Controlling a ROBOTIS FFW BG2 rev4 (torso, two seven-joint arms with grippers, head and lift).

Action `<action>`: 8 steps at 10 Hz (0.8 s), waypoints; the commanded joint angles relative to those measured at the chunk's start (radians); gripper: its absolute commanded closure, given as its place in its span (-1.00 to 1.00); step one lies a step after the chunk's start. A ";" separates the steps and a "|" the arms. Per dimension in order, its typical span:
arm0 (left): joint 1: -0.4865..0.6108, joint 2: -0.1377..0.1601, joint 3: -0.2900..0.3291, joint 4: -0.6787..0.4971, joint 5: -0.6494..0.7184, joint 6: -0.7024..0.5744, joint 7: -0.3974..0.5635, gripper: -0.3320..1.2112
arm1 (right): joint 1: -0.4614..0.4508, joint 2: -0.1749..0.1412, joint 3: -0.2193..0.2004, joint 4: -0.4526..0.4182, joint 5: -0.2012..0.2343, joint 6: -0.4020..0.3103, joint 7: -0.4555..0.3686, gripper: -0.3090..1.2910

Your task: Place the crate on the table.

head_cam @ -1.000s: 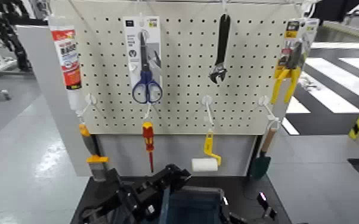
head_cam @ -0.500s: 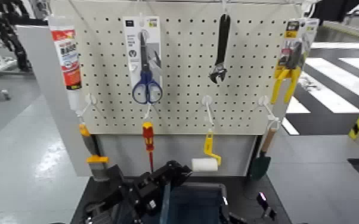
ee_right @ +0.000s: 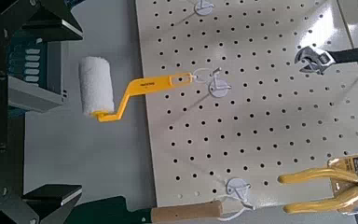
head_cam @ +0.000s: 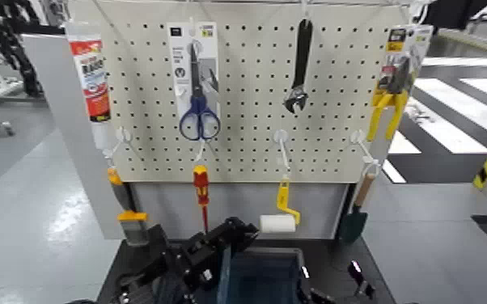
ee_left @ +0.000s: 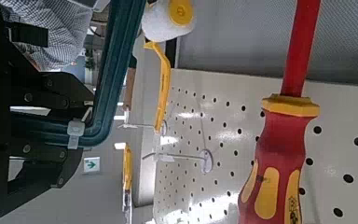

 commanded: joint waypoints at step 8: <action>-0.037 0.000 -0.024 0.069 0.000 -0.019 -0.028 0.97 | -0.003 0.000 0.005 0.005 -0.010 -0.006 0.000 -0.43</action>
